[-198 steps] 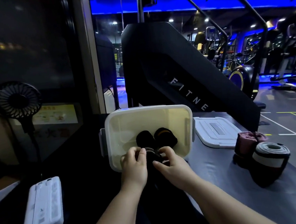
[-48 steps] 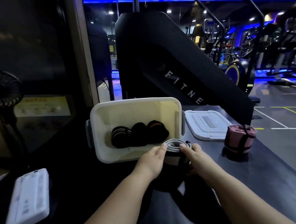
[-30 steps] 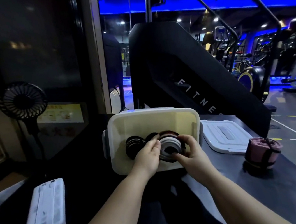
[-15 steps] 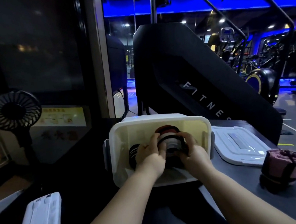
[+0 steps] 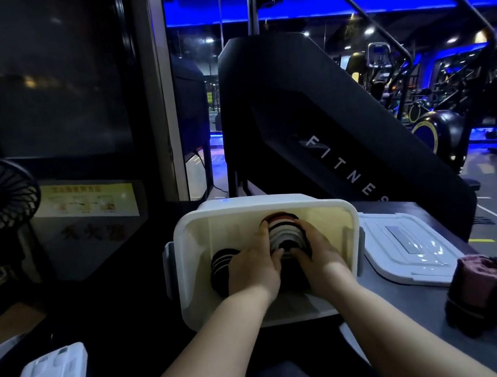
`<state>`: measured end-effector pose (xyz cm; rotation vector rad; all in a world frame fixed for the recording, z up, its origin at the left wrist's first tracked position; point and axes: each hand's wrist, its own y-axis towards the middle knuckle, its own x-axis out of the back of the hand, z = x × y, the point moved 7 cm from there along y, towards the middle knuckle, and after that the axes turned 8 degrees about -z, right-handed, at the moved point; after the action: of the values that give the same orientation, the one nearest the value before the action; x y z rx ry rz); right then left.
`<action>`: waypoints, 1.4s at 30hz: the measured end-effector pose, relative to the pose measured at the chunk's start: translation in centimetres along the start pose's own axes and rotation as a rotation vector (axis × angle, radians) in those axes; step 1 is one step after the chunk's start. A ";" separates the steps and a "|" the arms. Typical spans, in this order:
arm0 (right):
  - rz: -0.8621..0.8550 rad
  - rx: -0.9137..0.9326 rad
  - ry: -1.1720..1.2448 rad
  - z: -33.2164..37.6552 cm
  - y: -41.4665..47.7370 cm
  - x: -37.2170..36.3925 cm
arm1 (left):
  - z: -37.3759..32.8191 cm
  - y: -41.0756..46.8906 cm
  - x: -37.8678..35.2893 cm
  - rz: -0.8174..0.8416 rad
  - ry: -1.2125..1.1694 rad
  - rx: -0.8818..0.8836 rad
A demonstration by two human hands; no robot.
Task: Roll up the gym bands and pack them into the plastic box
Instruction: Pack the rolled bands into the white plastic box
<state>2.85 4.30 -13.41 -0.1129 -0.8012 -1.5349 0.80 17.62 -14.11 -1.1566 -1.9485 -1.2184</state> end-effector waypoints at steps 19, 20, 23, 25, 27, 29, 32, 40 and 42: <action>-0.026 -0.116 -0.002 -1.0 0.8 -0.9 | 0.0 0.5 -0.4 -0.072 0.086 0.021; -0.022 -0.121 -0.004 -1.1 0.7 -1.0 | -0.1 0.4 -0.3 -0.082 0.079 0.026; -0.037 -0.117 -0.014 -1.1 0.5 -1.0 | -0.2 0.0 -0.2 -0.111 0.034 0.076; -0.039 -0.116 -0.033 -1.0 0.2 -0.9 | -0.2 -0.4 -0.1 -0.118 0.003 0.113; -0.038 -0.095 -0.071 -0.6 -0.3 -0.6 | -0.2 -0.8 0.1 -0.128 -0.040 0.159; -0.069 -0.032 -0.087 0.2 -1.0 0.1 | -0.2 -1.3 0.3 -0.121 -0.047 0.200; -0.077 0.045 -0.139 1.4 -2.5 1.3 | -0.7 -2.4 0.7 -0.084 -0.031 0.249; -0.052 0.227 -0.249 1.1 -7.6 5.1 | -3.5 -6.7 -0.5 -0.054 -0.082 0.236; -0.044 0.250 -0.276 0.3 -8.4 6.4 | -4.7 -7.5 -1.3 -0.022 -0.089 0.228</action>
<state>-5.94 -1.63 -13.27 -0.1241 -1.2153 -1.4652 -5.08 11.31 -16.31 -1.0903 -2.1083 -0.9399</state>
